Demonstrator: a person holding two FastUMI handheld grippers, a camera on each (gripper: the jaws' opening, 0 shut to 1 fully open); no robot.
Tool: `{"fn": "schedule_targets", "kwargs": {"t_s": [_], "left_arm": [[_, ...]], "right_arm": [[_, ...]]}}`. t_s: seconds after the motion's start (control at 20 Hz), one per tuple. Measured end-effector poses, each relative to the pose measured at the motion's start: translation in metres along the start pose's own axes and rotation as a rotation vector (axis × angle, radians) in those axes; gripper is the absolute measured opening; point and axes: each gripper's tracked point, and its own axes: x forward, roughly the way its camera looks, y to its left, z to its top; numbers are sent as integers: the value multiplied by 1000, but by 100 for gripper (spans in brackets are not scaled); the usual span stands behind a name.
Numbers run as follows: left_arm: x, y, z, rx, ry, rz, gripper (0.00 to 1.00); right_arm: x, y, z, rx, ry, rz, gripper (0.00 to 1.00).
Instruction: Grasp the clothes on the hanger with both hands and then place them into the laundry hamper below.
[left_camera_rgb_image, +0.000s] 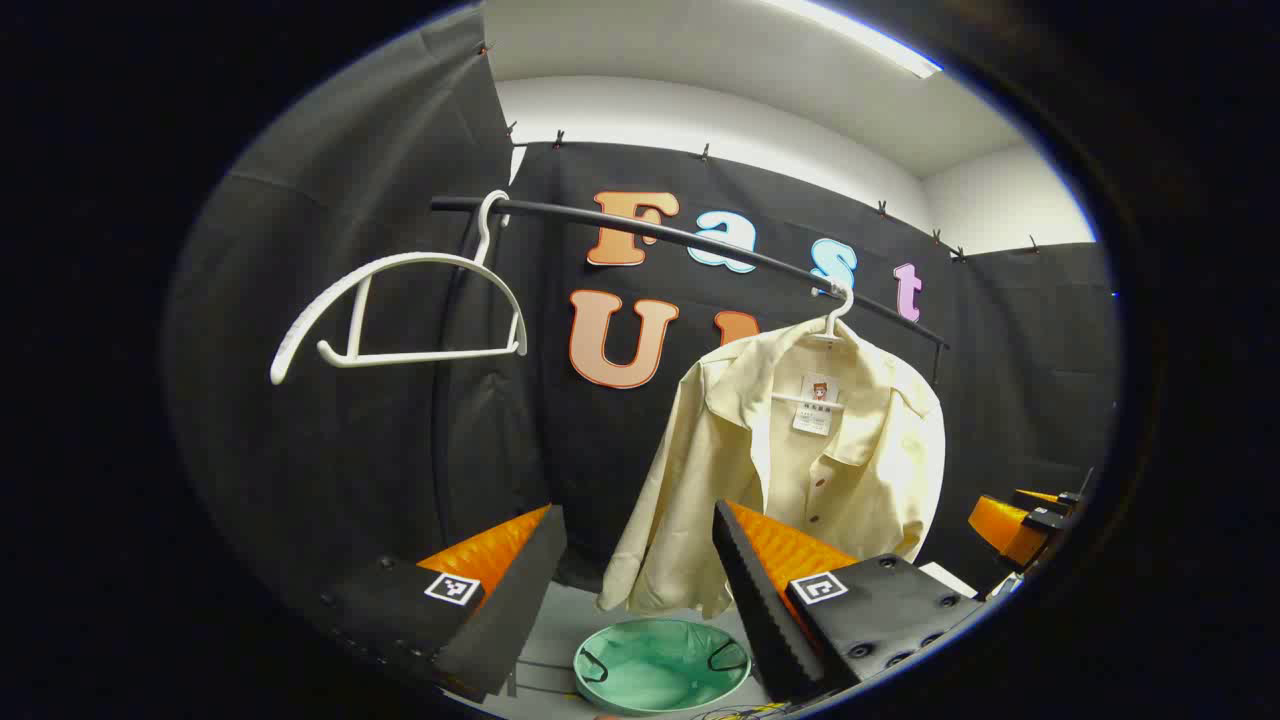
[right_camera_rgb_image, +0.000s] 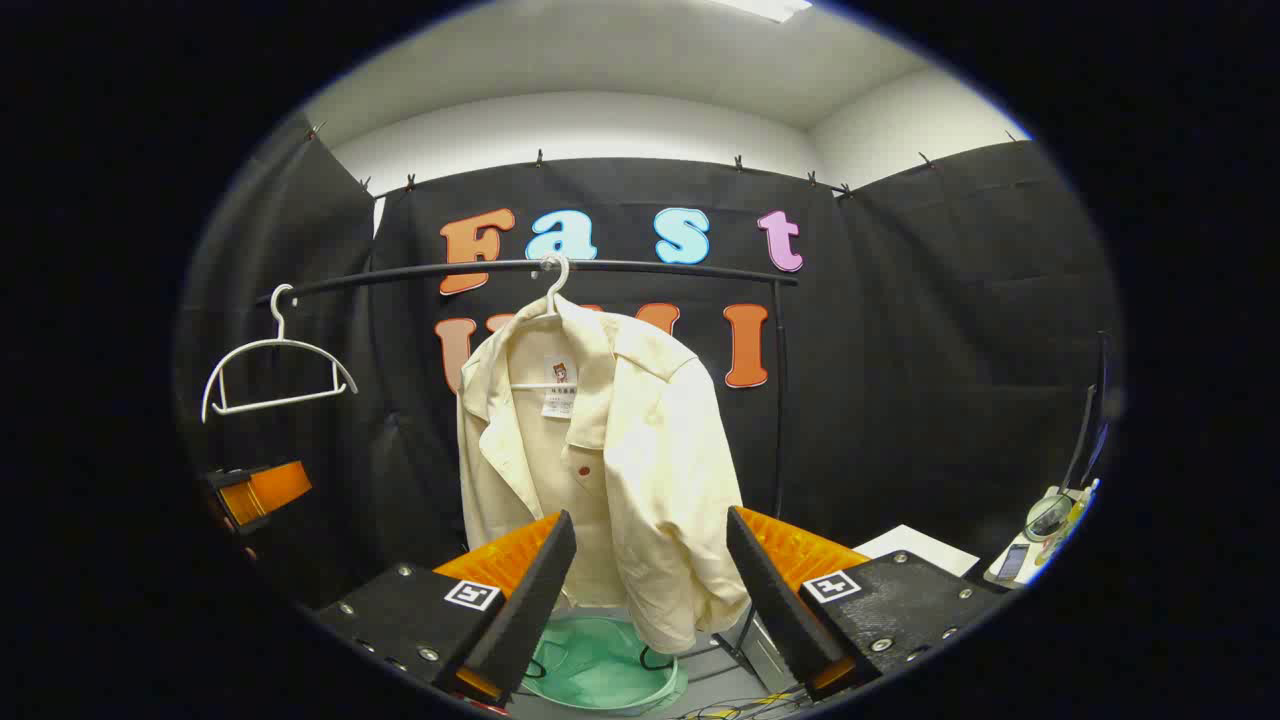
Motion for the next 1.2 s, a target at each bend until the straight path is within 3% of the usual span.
{"fn": "schedule_targets", "kwargs": {"t_s": [0.3,0.4,0.5,0.55,0.7,0.85,1.15,1.2], "left_arm": [[5,-2,-4,-10,17,-21,100],[10,-5,-6,-8,23,-31,100],[14,-7,-8,-7,27,-40,94],[17,-8,-9,-10,28,-39,97],[23,-12,-7,-25,25,-27,100],[24,-12,2,-27,7,17,97],[24,-29,7,-9,7,38,97],[25,-31,6,-11,15,41,93]], "right_arm": [[9,-1,-2,-1,11,-11,94],[10,0,-4,3,15,-15,94],[12,2,-6,7,19,-19,94],[13,2,-8,8,25,-18,94],[15,3,-9,23,38,9,94],[23,-5,0,23,28,33,94],[35,-9,2,52,38,84,94],[38,-5,0,60,45,95,94]]}}
